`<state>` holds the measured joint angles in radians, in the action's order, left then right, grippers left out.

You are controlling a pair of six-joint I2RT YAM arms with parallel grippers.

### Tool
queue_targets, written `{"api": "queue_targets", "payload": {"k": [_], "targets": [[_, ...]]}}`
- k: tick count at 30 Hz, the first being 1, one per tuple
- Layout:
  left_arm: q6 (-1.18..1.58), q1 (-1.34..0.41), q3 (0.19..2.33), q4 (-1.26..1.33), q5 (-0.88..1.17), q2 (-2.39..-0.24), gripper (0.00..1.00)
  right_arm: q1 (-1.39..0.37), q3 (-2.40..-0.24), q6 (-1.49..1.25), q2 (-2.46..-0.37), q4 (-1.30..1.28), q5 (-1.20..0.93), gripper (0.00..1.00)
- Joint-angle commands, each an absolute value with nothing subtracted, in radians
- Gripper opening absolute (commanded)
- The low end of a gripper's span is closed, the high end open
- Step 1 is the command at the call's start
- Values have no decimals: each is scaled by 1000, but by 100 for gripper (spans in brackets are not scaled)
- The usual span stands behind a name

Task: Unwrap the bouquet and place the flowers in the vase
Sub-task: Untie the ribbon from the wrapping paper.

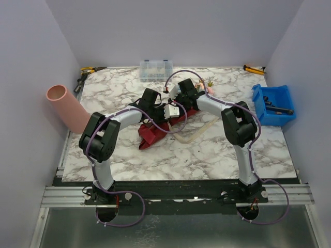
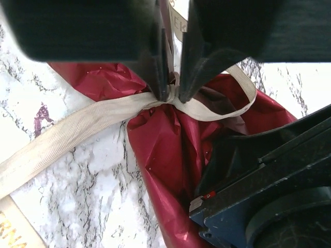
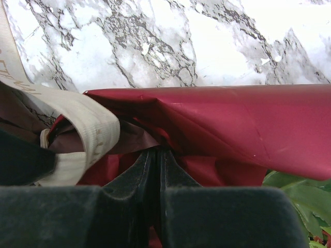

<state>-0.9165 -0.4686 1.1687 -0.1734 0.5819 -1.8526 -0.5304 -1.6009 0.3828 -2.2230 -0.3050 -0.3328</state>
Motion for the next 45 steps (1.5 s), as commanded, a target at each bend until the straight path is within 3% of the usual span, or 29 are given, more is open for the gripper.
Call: {"api": "queue_targets", "payload": {"k": [1,4,13,27,28,32,34,42,45], "targets": [[-918,-465,1175,-189,548,-1878,13,-537,-1507,402,-2401,-547,-225,10],[-876,-465,1178,-194,581,-1847,0,-536,-1508,402,-2400,-546,-224,9],[-695,-465,1213,-190,675,-1755,0,-536,-1507,402,-2402,-546,-222,9],[-643,-465,1237,-180,694,-1727,0,-543,-1505,405,-2404,-546,-216,9],[-667,-463,1233,-194,675,-1728,1,-542,-1504,405,-2404,-547,-216,9],[-722,-459,1229,-273,627,-1751,35,-542,-1505,405,-2404,-546,-215,9],[-719,-459,1222,-279,611,-1768,40,-542,-1505,405,-2404,-547,-215,9],[-676,-457,1241,-278,580,-1855,43,-542,-1504,405,-2404,-546,-216,9],[-678,-456,1257,-277,560,-1884,36,-543,-1506,405,-2405,-546,-216,9]]}}
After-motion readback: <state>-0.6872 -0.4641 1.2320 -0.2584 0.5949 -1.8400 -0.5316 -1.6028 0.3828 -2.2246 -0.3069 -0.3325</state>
